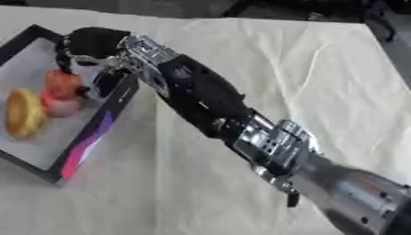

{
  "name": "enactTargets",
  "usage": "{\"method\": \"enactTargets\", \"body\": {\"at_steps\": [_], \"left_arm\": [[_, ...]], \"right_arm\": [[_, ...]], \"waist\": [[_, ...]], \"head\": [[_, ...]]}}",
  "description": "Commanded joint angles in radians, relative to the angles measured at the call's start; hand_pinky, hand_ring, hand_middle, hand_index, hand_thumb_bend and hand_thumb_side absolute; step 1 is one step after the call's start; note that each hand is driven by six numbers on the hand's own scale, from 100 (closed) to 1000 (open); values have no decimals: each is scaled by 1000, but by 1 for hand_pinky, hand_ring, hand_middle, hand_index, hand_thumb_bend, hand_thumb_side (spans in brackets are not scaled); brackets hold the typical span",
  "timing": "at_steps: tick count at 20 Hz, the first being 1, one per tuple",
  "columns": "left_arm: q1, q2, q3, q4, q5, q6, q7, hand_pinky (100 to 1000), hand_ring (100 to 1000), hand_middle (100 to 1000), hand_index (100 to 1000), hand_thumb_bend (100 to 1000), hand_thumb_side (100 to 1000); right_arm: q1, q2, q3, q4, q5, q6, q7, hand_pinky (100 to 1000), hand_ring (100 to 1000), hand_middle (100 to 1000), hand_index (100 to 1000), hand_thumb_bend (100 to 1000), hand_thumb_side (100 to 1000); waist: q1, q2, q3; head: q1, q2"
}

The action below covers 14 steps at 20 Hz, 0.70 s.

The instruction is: Pick up objects on the table and place them in the box.

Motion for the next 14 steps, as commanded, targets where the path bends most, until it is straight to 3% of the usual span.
{"method": "enactTargets", "body": {"at_steps": [1,2,4,6,9,14], "left_arm": [[-4,22,2,-14,2,-1,-5,895,728,778,895,100,765],[-3,22,3,-14,2,-1,-5,895,728,778,895,100,764],[-2,22,4,-14,2,-1,-3,895,728,778,895,100,763],[0,22,5,-14,1,-1,-2,895,727,777,895,100,762],[3,22,7,-15,1,-2,-2,896,727,777,895,100,760],[1,23,6,-17,0,-2,-3,896,728,778,894,100,756]], "right_arm": [[-19,-30,-16,-69,-64,22,26,927,860,726,915,158,100],[-20,-38,-20,-97,-98,35,34,934,868,738,923,100,120],[-24,-63,-34,-172,-191,66,48,947,875,756,930,100,280],[-26,-98,-54,-261,-312,114,62,958,881,791,939,100,338],[-28,-180,-112,-416,-583,192,68,966,881,814,936,100,327],[9,-341,-213,-626,-989,323,45,966,866,788,907,100,420]], "waist": [[12,-14,-3],[13,-15,-4],[15,-17,-7],[17,-19,-12],[20,-22,-24],[28,-27,-47]], "head": [[3,-1],[4,-1],[12,-1],[23,-1],[46,-1],[80,-1]]}}
